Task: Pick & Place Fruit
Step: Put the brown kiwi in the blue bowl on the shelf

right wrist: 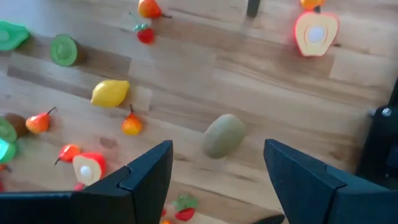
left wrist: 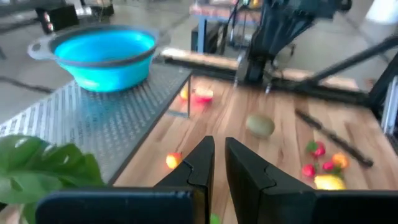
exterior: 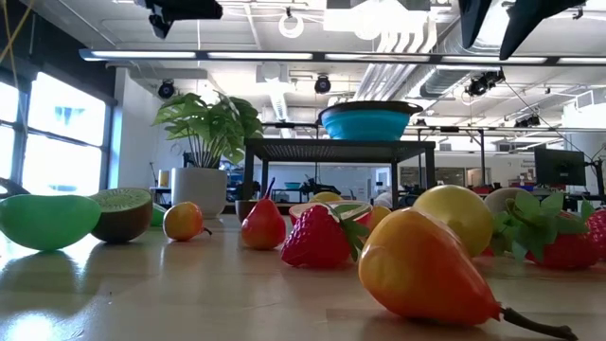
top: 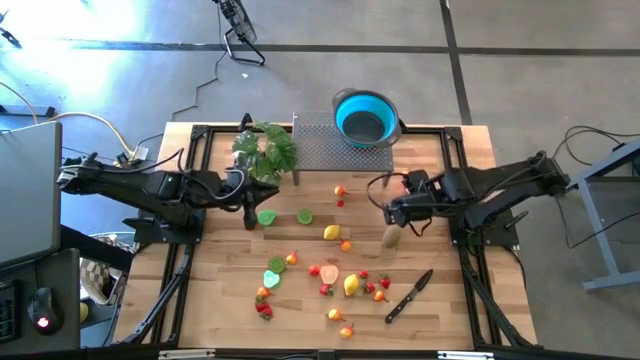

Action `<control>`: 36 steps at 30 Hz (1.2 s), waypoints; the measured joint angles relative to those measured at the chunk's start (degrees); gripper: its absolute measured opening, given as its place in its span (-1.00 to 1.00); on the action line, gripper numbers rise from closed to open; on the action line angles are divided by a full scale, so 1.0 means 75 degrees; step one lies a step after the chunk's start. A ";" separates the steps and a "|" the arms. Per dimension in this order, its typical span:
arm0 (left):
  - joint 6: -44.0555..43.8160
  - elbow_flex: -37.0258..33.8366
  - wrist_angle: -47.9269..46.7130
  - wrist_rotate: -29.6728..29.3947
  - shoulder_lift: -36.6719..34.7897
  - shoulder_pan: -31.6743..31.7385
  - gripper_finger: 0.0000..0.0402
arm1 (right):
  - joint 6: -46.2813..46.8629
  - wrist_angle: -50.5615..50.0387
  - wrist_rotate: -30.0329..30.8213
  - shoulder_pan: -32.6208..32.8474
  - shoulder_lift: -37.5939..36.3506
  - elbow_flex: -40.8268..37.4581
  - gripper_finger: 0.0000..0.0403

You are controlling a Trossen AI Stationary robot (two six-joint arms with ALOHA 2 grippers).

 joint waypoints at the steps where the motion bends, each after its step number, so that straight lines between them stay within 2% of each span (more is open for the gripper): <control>1: 0.0027 -0.0132 0.0061 0.0003 -0.0145 0.0000 -0.83 | -0.0065 0.0023 -0.0002 -0.0080 0.0000 0.0000 0.22; 10: 0.0073 -0.1011 0.0056 0.0030 -0.1715 0.0000 -0.83 | 0.0527 0.0125 -0.0023 -0.0546 0.0003 -0.0003 0.22; 13: 0.0071 -0.1186 -0.0159 0.0210 -0.2184 0.0000 -0.83 | 0.0907 0.0107 0.0226 -0.0554 0.0189 -0.0003 0.23; 18: 0.0111 -0.1228 -0.0400 0.0544 -0.2672 0.0000 -0.83 | 0.1064 0.0099 0.0233 -0.0544 0.0793 -0.0003 0.38; 22: 0.0271 -0.1228 -0.0418 0.0928 -0.2882 0.0000 -0.83 | 0.1448 0.0107 0.0131 -0.0544 0.1328 -0.0003 0.58; 25: 0.0271 -0.1225 -0.0601 0.1030 -0.2927 0.0000 -0.83 | 0.1570 0.0104 -0.0479 -0.0587 0.1648 -0.0003 0.65; 29: 0.0271 -0.1225 -0.0706 0.1037 -0.2921 0.0000 -0.83 | 0.1577 0.0104 -0.1005 -0.0590 0.2016 -0.0003 0.63; 36: 0.0212 -0.1225 -0.0734 0.1037 -0.2918 0.0000 -0.83 | 0.1455 0.0472 -0.1203 -0.0590 0.2037 -0.0339 0.58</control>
